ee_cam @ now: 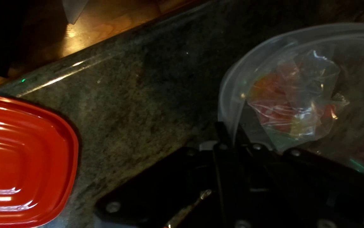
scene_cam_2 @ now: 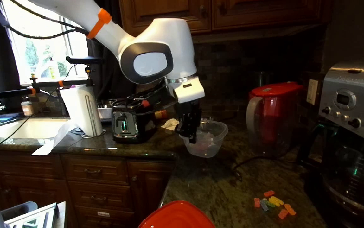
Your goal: Move the lunchbox closer to the lid, and then place three gummy bears inside
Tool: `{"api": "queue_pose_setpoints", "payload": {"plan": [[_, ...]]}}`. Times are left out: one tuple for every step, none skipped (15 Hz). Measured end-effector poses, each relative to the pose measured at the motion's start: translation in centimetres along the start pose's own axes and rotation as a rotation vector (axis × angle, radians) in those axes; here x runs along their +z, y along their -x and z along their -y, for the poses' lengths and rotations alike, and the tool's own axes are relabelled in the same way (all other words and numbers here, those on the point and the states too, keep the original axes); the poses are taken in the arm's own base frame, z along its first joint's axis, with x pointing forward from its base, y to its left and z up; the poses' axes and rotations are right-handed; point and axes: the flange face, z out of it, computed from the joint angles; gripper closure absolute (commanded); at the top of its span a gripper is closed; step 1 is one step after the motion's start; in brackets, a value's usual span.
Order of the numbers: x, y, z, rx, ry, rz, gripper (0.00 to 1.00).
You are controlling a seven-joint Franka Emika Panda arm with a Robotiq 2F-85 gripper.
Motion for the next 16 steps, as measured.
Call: {"api": "queue_pose_setpoints", "payload": {"plan": [[0.0,0.1,0.2,0.001,0.000,0.006,0.99],[0.1,0.2,0.4,0.003,-0.002,0.012,0.99],[0.3,0.3,0.5,0.005,0.000,0.017,0.99],[0.6,0.4,0.5,0.006,0.003,0.019,0.99],[0.8,0.3,0.4,0.009,0.006,0.020,0.99],[1.2,0.3,0.4,0.016,0.010,0.021,0.99],[1.6,0.2,0.3,0.025,0.018,0.023,0.99],[2.0,0.2,0.2,0.034,0.028,0.025,0.99],[2.5,0.1,0.1,0.044,0.037,0.024,0.99],[2.9,0.0,0.0,0.054,0.047,0.019,0.99],[3.3,-0.1,-0.1,0.063,0.053,0.013,0.99],[3.6,-0.1,-0.2,0.071,0.060,0.008,0.99],[4.0,-0.1,-0.2,0.077,0.067,0.003,0.77],[4.3,-0.2,-0.2,0.082,0.069,-0.002,0.68],[4.5,-0.2,-0.2,0.088,0.071,-0.005,0.64],[4.7,-0.2,-0.2,0.091,0.073,-0.006,0.55]]}}
